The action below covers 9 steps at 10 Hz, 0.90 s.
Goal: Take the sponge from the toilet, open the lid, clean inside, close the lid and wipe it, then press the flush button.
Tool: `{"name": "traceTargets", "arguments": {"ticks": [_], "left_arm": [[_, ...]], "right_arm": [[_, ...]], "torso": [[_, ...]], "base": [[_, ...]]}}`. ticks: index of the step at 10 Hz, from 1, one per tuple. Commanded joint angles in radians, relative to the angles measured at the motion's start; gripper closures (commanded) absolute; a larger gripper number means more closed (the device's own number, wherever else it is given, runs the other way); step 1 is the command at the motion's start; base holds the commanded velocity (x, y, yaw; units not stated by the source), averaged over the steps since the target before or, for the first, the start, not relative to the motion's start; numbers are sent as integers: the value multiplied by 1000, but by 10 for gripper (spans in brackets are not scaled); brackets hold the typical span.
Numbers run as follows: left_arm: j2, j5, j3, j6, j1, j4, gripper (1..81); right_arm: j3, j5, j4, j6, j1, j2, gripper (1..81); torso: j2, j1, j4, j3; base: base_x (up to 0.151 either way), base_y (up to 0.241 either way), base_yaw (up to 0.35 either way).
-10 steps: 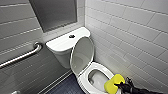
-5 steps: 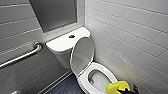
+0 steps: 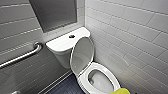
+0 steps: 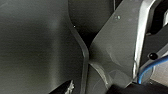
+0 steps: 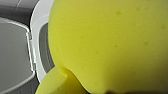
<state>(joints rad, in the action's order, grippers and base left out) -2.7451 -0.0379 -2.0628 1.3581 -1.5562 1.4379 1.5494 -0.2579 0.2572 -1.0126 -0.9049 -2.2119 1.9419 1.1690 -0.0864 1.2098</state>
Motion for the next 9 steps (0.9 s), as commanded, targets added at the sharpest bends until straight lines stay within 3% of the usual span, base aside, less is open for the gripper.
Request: {"name": "traceTargets", "arguments": {"ticks": [1,4,6,9], "left_arm": [[1,29,21,-10,-25,10,10],[2,13,21,-16,-25,10,10],[2,13,21,-19,-25,10,10],[-2,13,13,-19,-25,9,10]], "right_arm": [[-74,147,53,3,-13,84,811],[-169,163,89,5,2,147,811],[-230,289,103,3,124,154,811],[-247,486,105,-1,308,79,811]], "torso": [[0,0,0,0],[0,0,0,0],[0,0,0,0],[0,0,0,0]], "base": [[0,0,0],[0,0,0],[0,0,0],[0,0,0]]}}
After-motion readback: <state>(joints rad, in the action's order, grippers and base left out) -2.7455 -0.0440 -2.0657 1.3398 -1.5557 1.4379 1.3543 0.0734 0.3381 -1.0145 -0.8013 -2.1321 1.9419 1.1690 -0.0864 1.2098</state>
